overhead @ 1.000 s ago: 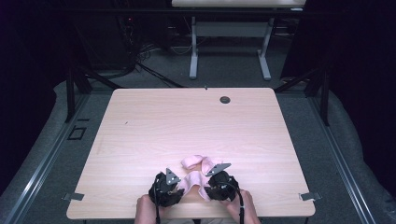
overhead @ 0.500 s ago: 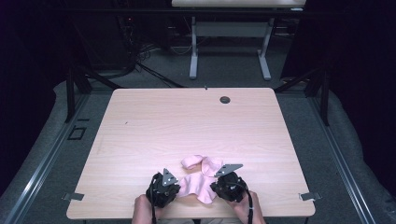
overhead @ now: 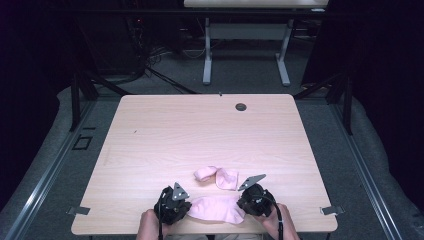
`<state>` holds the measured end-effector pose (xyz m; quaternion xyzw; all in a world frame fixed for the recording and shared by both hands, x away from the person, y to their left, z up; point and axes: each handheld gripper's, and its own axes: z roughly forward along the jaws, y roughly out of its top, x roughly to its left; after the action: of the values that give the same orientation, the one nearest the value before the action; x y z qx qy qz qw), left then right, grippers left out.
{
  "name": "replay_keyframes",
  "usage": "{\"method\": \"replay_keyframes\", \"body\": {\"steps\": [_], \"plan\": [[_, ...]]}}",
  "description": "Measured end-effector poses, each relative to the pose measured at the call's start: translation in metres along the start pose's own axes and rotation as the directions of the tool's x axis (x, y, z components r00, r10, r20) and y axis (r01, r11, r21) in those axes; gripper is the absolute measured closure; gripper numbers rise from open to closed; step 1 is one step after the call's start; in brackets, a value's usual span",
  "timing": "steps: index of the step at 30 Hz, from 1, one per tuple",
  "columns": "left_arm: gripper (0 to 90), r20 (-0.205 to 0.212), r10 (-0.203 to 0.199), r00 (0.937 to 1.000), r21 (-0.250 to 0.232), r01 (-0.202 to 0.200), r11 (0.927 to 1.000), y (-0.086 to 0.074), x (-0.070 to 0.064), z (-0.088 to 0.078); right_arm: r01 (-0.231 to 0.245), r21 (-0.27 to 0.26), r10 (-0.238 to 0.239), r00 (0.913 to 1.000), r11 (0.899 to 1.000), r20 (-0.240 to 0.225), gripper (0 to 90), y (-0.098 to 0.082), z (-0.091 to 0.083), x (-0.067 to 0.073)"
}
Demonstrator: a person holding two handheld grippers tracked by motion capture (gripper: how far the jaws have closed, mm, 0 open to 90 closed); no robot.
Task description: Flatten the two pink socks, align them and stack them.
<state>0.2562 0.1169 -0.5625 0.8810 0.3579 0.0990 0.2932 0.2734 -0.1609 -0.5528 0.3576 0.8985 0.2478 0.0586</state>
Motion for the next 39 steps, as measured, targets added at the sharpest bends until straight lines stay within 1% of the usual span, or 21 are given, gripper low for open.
{"method": "replay_keyframes", "body": {"steps": [2, 3, 4, 5, 7, 10, 12, 13, 16, 18, 19, 24, 27, 28, 29, 30, 32, 34, 36, 37, 39], "plan": [[84.7, 0.013, -0.017, 0.9998, -0.008, 0.017, 0.9998, -0.001, 0.003, 0.000, -0.010, -0.004, 0.010, 0.9999, 1.000, -0.010, 82.4, -0.001, 0.002, 0.001], [75.6, 0.013, -0.031, 0.9995, -0.018, 0.031, 0.9994, -0.001, 0.005, -0.001, -0.017, -0.014, 0.016, 0.9995, 1.000, -0.028, 77.5, -0.001, 0.000, -0.001], [64.8, -0.001, -0.047, 0.9989, -0.028, 0.047, 0.9985, 0.000, 0.008, -0.003, -0.027, -0.039, 0.025, 0.9989, 0.999, -0.038, 72.5, -0.001, -0.002, -0.003], [58.1, -0.015, -0.055, 0.9984, -0.039, 0.055, 0.9977, 0.001, 0.010, -0.005, -0.025, -0.051, 0.022, 0.9987, 0.998, -0.047, 69.6, 0.000, -0.005, -0.007], [45.3, -0.023, -0.076, 0.9969, -0.070, 0.074, 0.9948, 0.006, 0.017, -0.008, -0.042, -0.098, 0.037, 0.9980, 0.994, -0.051, 64.4, 0.004, -0.012, -0.013], [38.9, -0.013, -0.087, 0.9961, -0.112, 0.085, 0.9901, 0.018, 0.030, -0.012, -0.044, -0.141, 0.040, 0.9988, 0.989, -0.029, 60.6, 0.015, -0.020, -0.022], [38.1, -0.011, -0.063, 0.9979, -0.124, 0.062, 0.9904, 0.028, 0.038, -0.011, -0.034, -0.164, 0.033, 0.9994, 0.986, -0.007, 59.3, 0.025, -0.022, -0.027], [37.8, -0.011, -0.050, 0.9987, -0.125, 0.049, 0.9910, 0.034, 0.042, -0.009, -0.023, -0.159, 0.025, 0.9996, 0.987, 0.012, 58.6, 0.030, -0.021, -0.029], [37.9, -0.010, -0.002, 0.9999, -0.104, 0.001, 0.9945, 0.051, 0.053, 0.000, -0.002, -0.145, 0.005, 0.9997, 0.989, 0.025, 57.1, 0.046, -0.013, -0.036], [38.3, 0.033, 0.010, 0.9994, -0.088, -0.007, 0.9961, 0.059, 0.058, 0.008, 0.008, -0.130, -0.006, 0.9998, 0.992, 0.020, 55.1, 0.054, -0.004, -0.039], [38.0, 0.039, 0.021, 0.9990, -0.080, -0.018, 0.9966, 0.061, 0.060, 0.010, 0.004, -0.107, -0.002, 0.9999, 0.994, 0.014, 54.9, 0.058, 0.003, -0.041], [38.0, 0.078, 0.069, 0.9946, -0.036, -0.066, 0.9971, 0.071, 0.062, 0.031, 0.012, -0.048, -0.012, 0.9999, 0.999, 0.004, 53.8, 0.062, 0.024, -0.045], [39.6, 0.071, 0.097, 0.9928, -0.018, -0.096, 0.9952, 0.074, 0.060, 0.040, 0.013, -0.021, -0.012, 0.9998, 1.000, 0.018, 59.3, 0.060, 0.031, -0.047], [41.7, 0.066, 0.103, 0.9925, -0.024, -0.102, 0.9945, 0.075, 0.059, 0.041, 0.014, -0.015, -0.014, 0.9995, 1.000, 0.027, 62.3, 0.060, 0.032, -0.047], [47.3, 0.070, 0.109, 0.9915, -0.022, -0.108, 0.9939, 0.076, 0.059, 0.042, 0.014, -0.011, -0.014, 0.9994, 1.000, 0.031, 64.1, 0.059, 0.033, -0.047], [51.7, 0.061, 0.113, 0.9917, -0.034, -0.111, 0.9932, 0.076, 0.058, 0.044, 0.015, -0.011, -0.015, 0.9993, 1.000, 0.034, 67.1, 0.059, 0.033, -0.047], [64.3, 0.057, 0.142, 0.9882, -0.040, -0.140, 0.9893, 0.077, 0.054, 0.047, 0.016, -0.007, -0.016, 0.9988, 1.000, 0.046, 75.6, 0.059, 0.033, -0.048], [77.2, 0.032, 0.158, 0.9870, -0.042, -0.156, 0.9868, 0.078, 0.050, 0.050, 0.007, -0.013, -0.007, 0.9989, 1.000, 0.047, 81.2, 0.058, 0.032, -0.048], [81.4, -0.001, 0.171, 0.9853, -0.055, -0.170, 0.9838, 0.078, 0.047, 0.049, 0.009, -0.018, -0.008, 0.9990, 1.000, 0.045, 82.7, 0.058, 0.032, -0.049], [82.2, -0.029, 0.186, 0.9822, -0.061, -0.187, 0.9804, 0.078, 0.046, 0.048, 0.019, -0.018, -0.018, 0.9981, 1.000, 0.058, 83.0, 0.057, 0.031, -0.049], [82.9, -0.100, 0.235, 0.9669, -0.072, -0.243, 0.9675, 0.078, 0.043, 0.040, 0.041, -0.013, -0.040, 0.9962, 0.999, 0.077, 83.1, 0.057, 0.027, -0.048]]}}
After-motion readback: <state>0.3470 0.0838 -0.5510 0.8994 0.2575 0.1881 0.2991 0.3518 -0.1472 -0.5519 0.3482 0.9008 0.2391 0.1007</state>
